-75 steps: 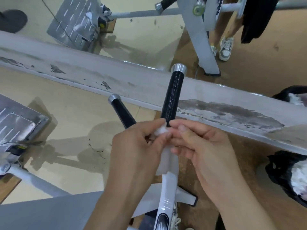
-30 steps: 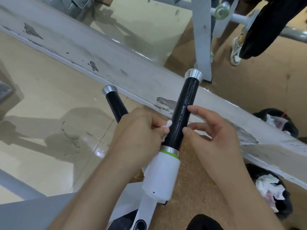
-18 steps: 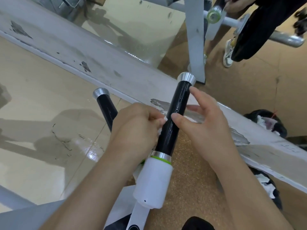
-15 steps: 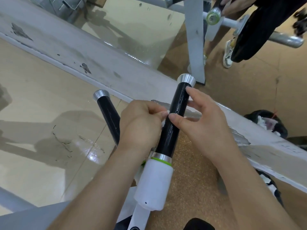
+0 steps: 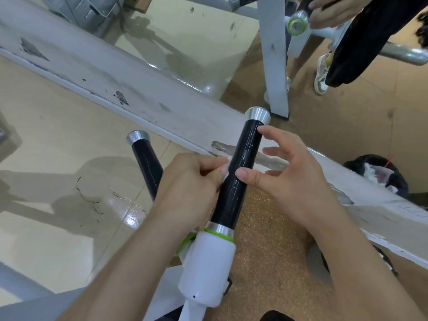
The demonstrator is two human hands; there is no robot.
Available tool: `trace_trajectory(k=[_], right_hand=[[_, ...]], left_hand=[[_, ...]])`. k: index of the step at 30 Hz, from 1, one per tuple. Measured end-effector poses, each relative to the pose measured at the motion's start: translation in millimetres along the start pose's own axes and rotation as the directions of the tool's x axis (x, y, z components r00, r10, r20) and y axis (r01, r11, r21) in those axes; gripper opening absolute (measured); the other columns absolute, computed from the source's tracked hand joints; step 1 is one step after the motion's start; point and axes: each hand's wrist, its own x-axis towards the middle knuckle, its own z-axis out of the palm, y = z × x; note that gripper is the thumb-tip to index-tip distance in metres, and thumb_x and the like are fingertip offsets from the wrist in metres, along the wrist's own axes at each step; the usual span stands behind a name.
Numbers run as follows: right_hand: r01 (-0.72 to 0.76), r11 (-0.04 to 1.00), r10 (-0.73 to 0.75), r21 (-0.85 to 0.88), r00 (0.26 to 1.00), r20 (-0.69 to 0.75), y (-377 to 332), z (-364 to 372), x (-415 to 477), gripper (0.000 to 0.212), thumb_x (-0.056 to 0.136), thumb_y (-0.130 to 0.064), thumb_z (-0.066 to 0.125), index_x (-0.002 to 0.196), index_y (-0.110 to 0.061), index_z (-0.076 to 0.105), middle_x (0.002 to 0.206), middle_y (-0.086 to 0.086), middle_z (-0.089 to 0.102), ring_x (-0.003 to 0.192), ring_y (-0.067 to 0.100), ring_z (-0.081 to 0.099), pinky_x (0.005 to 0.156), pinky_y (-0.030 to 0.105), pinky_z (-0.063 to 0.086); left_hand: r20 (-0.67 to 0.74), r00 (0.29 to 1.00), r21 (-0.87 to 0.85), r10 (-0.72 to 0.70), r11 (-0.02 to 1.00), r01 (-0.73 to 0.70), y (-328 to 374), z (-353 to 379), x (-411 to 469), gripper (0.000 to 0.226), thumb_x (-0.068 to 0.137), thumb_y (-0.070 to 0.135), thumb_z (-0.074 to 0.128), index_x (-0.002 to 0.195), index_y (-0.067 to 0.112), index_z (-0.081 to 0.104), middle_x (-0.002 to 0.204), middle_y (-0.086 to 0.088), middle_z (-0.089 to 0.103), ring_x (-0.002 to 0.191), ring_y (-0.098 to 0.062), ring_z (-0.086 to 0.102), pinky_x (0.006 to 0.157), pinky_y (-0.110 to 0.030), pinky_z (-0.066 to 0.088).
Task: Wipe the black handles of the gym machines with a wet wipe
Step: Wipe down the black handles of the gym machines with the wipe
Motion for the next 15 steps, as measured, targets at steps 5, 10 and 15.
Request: trace_trajectory(k=[5, 10, 15], right_hand=[[0.013, 1.000, -0.013, 0.006, 0.994, 0.110, 3.3, -2.5, 14.2, 0.108, 0.056, -0.045, 0.086, 0.147, -0.036, 0.027, 0.157, -0.021, 0.015, 0.140, 0.002, 0.029, 0.108, 0.041, 0.039], [-0.011, 1.000, 0.010, 0.009, 0.993, 0.114, 8.1, -3.9, 17.4, 0.112, 0.051, -0.052, 0.084, 0.147, -0.038, 0.027, 0.157, -0.024, 0.015, 0.142, 0.002, 0.024, 0.112, 0.044, 0.033], [-0.033, 0.999, 0.033, 0.000, 0.995, 0.097, 7.3, -3.0, 19.4, 0.109, 0.055, -0.043, 0.087, 0.147, -0.038, 0.028, 0.157, -0.021, 0.014, 0.142, 0.004, 0.025, 0.113, 0.043, 0.033]], left_hand=[[-0.078, 0.995, -0.167, -0.063, 0.985, 0.050, 13.6, 13.3, 28.1, 0.014, 0.083, 0.015, 0.071, 0.075, 0.026, 0.076, 0.072, 0.007, 0.075, 0.068, -0.009, 0.072, 0.078, -0.033, 0.058], [-0.052, 0.998, -0.259, -0.031, 0.966, 0.017, 10.6, 11.5, 37.7, 0.007, 0.082, 0.010, 0.072, 0.084, 0.016, 0.076, 0.078, -0.002, 0.076, 0.072, -0.014, 0.073, 0.077, -0.032, 0.059], [-0.042, 0.996, -0.387, -0.074, 0.921, 0.052, 16.6, 15.8, 47.9, 0.014, 0.080, 0.001, 0.071, 0.085, 0.014, 0.074, 0.083, -0.007, 0.075, 0.078, -0.018, 0.073, 0.074, -0.026, 0.058]])
